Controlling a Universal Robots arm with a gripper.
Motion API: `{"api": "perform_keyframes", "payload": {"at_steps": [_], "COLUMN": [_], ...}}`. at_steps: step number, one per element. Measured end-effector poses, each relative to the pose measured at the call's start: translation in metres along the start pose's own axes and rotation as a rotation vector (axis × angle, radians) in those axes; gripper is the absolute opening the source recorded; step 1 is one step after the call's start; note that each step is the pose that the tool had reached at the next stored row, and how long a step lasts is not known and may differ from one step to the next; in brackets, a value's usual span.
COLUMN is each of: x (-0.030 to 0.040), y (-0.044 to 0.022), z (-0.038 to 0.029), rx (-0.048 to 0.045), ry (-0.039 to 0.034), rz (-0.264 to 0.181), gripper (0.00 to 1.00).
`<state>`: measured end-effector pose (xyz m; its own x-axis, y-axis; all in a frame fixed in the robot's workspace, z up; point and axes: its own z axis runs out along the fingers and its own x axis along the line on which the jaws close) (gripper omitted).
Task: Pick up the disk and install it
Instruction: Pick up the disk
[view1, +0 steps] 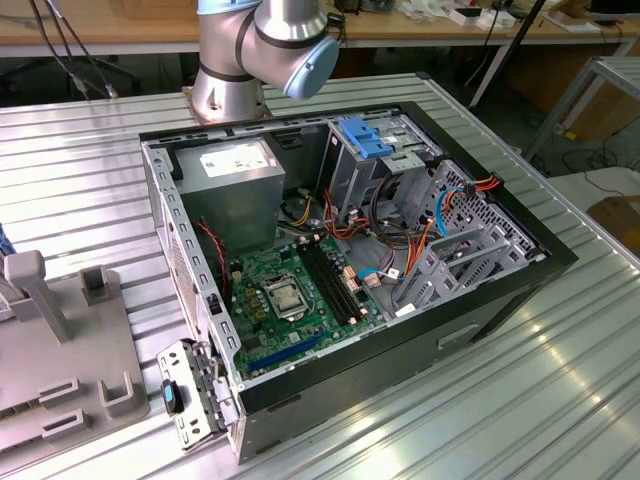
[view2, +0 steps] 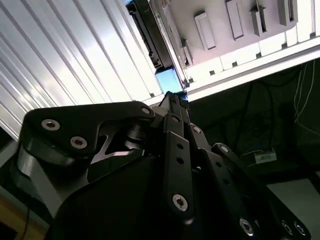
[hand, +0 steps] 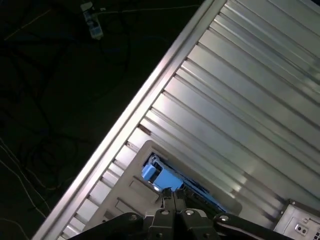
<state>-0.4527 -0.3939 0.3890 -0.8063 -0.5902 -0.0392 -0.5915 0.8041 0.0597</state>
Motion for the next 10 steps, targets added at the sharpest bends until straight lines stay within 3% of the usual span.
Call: {"api": "perform_keyframes", "payload": {"at_steps": [7,10], "x": [0.0,0.0], "y": [0.0,0.0], "z": [0.0001,0.0002], "rx": [-0.0068,-0.0105], "ry": [0.0103,0.016], "rz": [-0.172,-0.268], "gripper": [0.11,0.11]}}
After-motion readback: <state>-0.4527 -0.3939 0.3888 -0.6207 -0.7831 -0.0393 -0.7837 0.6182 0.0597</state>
